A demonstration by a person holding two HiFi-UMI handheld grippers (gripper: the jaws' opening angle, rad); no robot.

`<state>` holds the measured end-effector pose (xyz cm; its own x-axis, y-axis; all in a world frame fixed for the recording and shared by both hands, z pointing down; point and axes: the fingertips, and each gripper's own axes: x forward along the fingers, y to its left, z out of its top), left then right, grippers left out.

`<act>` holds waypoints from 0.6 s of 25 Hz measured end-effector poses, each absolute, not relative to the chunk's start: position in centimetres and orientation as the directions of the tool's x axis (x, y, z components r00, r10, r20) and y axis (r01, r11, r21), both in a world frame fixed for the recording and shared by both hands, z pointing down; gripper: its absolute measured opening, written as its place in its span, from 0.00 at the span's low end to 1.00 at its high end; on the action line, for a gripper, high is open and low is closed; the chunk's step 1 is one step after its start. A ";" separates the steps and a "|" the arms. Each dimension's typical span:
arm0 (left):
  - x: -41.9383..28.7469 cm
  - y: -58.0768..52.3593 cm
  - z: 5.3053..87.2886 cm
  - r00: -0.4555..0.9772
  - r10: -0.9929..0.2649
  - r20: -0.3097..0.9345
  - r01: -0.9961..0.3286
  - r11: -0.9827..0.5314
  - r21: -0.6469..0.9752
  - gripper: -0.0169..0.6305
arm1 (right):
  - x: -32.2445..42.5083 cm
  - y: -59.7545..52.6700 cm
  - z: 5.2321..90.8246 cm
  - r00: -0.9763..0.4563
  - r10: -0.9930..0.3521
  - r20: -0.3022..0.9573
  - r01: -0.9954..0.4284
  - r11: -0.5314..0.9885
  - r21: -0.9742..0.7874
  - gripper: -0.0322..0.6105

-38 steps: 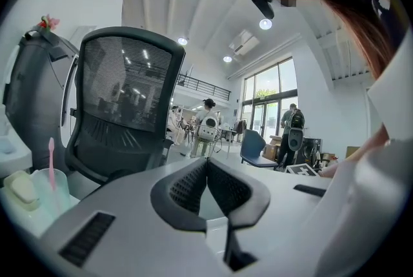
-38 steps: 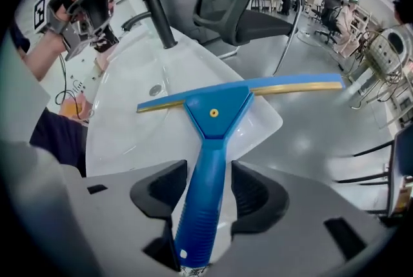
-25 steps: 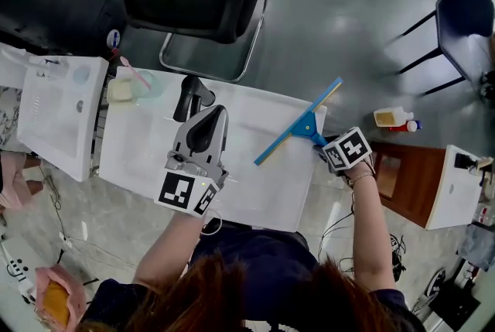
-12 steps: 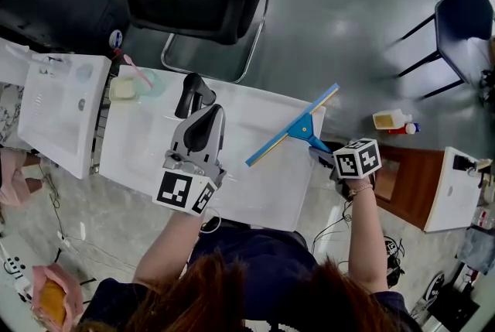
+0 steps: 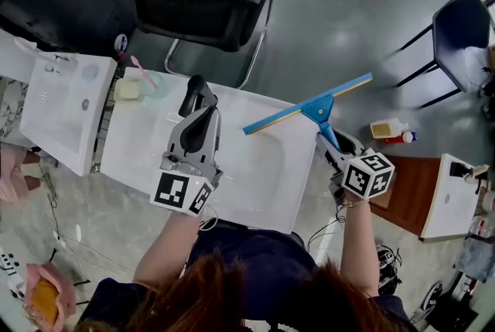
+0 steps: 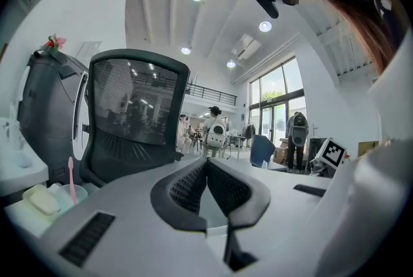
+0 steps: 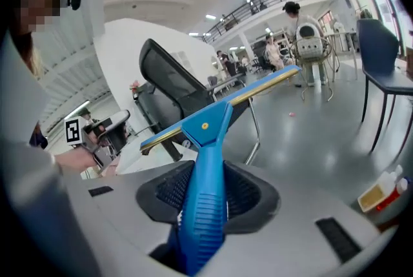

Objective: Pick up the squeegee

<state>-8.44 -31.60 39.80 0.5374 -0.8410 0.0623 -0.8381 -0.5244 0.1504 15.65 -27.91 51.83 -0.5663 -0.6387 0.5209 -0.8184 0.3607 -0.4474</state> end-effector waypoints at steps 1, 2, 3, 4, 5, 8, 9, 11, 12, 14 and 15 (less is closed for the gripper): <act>-8.5 -31.5 39.6 0.535 -0.843 0.059 -0.840 -0.522 0.149 0.06 | 15.8 -28.2 50.9 -0.554 -0.666 0.499 -0.825 0.363 -0.432 0.29; -8.5 -31.4 39.4 0.532 -0.845 0.056 -0.841 -0.520 0.147 0.06 | 15.8 -28.4 50.0 -0.544 -0.688 0.480 -0.831 0.367 -0.417 0.29; -8.6 -31.2 39.2 0.529 -0.847 0.052 -0.843 -0.518 0.146 0.06 | 15.9 -28.5 49.2 -0.536 -0.706 0.463 -0.837 0.371 -0.403 0.29; -8.6 -31.1 39.0 0.527 -0.848 0.049 -0.844 -0.516 0.146 0.06 | 16.0 -28.7 48.5 -0.528 -0.723 0.446 -0.842 0.375 -0.388 0.29; -8.6 -31.0 38.7 0.526 -0.849 0.046 -0.845 -0.515 0.145 0.06 | 16.1 -28.8 47.7 -0.519 -0.739 0.429 -0.847 0.377 -0.376 0.29; -8.6 -30.6 38.2 0.519 -0.854 0.036 -0.849 -0.510 0.140 0.06 | 16.5 -29.1 45.5 -0.494 -0.787 0.369 -0.860 0.378 -0.344 0.29; -8.7 -30.5 38.0 0.516 -0.856 0.035 -0.851 -0.507 0.138 0.06 | 16.6 -29.2 44.8 -0.487 -0.800 0.351 -0.863 0.378 -0.335 0.29; -8.7 -30.2 37.8 0.509 -0.860 0.033 -0.855 -0.501 0.136 0.06 | 16.8 -29.3 43.6 -0.475 -0.821 0.318 -0.869 0.380 -0.317 0.29; -8.8 -30.0 37.7 0.506 -0.862 0.032 -0.857 -0.497 0.135 0.06 | 16.9 -29.4 42.9 -0.468 -0.830 0.303 -0.873 0.381 -0.306 0.29; -8.8 -29.8 37.3 0.499 -0.866 0.028 -0.861 -0.492 0.132 0.06 | 17.2 -29.4 41.7 -0.453 -0.848 0.276 -0.882 0.380 -0.279 0.29; -8.9 -29.8 37.2 0.496 -0.868 0.026 -0.862 -0.489 0.131 0.06 | 17.2 -29.5 41.2 -0.445 -0.855 0.267 -0.887 0.381 -0.261 0.29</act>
<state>-8.87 -29.75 37.15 0.4964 -0.8677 0.0260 -0.8623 -0.4893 0.1305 17.23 -29.45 41.20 -0.4453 -0.8547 0.2668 -0.8871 0.3808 -0.2608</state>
